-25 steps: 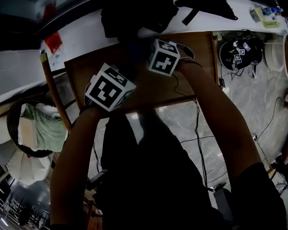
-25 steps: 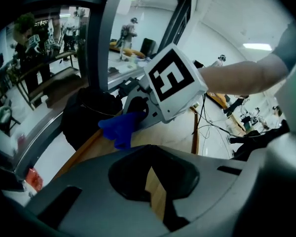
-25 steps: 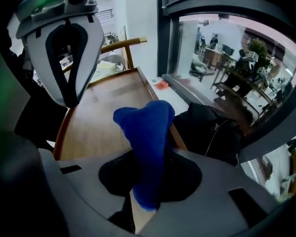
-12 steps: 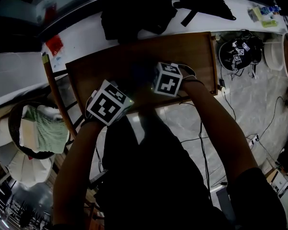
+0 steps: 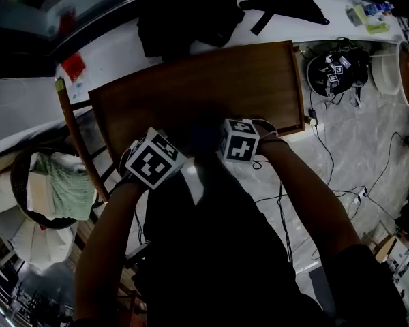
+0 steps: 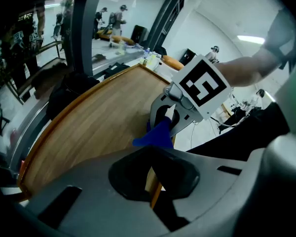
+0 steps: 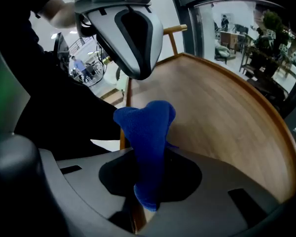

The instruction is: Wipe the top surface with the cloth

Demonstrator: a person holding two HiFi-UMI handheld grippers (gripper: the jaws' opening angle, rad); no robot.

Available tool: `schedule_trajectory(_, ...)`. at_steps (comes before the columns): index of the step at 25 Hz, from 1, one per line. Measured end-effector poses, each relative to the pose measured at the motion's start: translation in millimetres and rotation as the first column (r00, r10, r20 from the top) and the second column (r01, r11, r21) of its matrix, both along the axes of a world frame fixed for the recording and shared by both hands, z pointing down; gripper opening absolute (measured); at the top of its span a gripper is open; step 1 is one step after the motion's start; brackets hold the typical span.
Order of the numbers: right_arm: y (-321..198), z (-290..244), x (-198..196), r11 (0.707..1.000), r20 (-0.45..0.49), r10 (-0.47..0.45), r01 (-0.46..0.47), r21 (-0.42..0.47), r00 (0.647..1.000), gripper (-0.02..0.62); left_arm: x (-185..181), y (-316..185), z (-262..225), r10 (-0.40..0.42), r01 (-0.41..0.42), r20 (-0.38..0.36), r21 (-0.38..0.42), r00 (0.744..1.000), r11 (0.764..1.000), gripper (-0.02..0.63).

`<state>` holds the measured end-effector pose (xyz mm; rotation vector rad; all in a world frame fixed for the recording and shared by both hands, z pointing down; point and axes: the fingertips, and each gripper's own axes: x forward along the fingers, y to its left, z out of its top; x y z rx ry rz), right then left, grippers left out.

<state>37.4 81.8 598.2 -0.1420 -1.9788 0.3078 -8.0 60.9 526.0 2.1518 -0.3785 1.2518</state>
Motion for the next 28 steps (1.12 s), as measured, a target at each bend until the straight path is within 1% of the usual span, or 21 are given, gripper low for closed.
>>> schedule_trajectory(3, 12, 0, 4, 0.999, -0.01, -0.015, 0.015, -0.04, 1.0, 0.089, 9, 4, -1, 0.022, -0.022, -0.009, -0.006, 1.0, 1.0, 0.011)
schedule_trajectory(9, 27, -2, 7, 0.991, -0.02, -0.064, 0.061, -0.12, 0.998, 0.089, 15, 8, -4, 0.038, -0.038, -0.009, -0.021, 0.999, 0.999, 0.011)
schedule_trajectory(13, 31, -3, 7, 0.982, -0.002, -0.104, 0.103, -0.16, 0.995, 0.089, 13, 0, -6, 0.043, -0.043, -0.006, -0.012, 0.999, 0.999, 0.011)
schedule_trajectory(15, 26, -7, 6, 0.981, 0.031, -0.1, 0.104, -0.163, 0.994, 0.089, 12, -7, -7, 0.033, -0.033, -0.008, -0.001, 0.999, 0.999, 0.011)
schedule_trajectory(16, 18, -13, 5, 0.985, 0.059, -0.078, 0.086, -0.15, 0.995, 0.089, 12, -12, -8, 0.025, -0.025, -0.01, 0.006, 1.0, 1.0, 0.011)
schedule_trajectory(18, -16, -30, 2, 0.997, 0.123, 0.001, 0.009, -0.081, 0.992, 0.089, 11, -25, -11, 0.004, -0.004, -0.013, 0.028, 1.0, 1.0, 0.011)
schedule_trajectory(19, -40, -41, 2, 0.999, 0.147, 0.034, -0.03, -0.026, 0.989, 0.089, 11, -33, -13, -0.01, 0.011, -0.015, 0.042, 1.0, 0.999, 0.011)
schedule_trajectory(21, -90, -60, 2, 0.992, 0.164, 0.056, -0.073, 0.099, 0.985, 0.089, 11, -54, -17, -0.042, 0.043, -0.018, 0.074, 0.999, 0.996, 0.011)
schedule_trajectory(23, -134, -67, 2, 0.978, 0.149, 0.047, -0.076, 0.195, 0.988, 0.089, 14, -75, -20, -0.078, 0.08, -0.026, 0.103, 0.997, 0.991, 0.011)
schedule_trajectory(24, -151, -65, 2, 0.973, 0.134, 0.044, -0.073, 0.221, 0.99, 0.089, 16, -85, -22, -0.095, 0.098, -0.03, 0.115, 0.995, 0.989, 0.011)
schedule_trajectory(26, -178, -51, 3, 0.968, 0.094, 0.042, -0.064, 0.242, 0.995, 0.089, 21, -102, -24, -0.119, 0.123, -0.038, 0.131, 0.992, 0.984, 0.011)
schedule_trajectory(28, -195, -30, 6, 0.966, 0.052, 0.039, -0.051, 0.253, 0.998, 0.089, 27, -113, -24, -0.124, 0.128, -0.039, 0.132, 0.992, 0.983, 0.011)
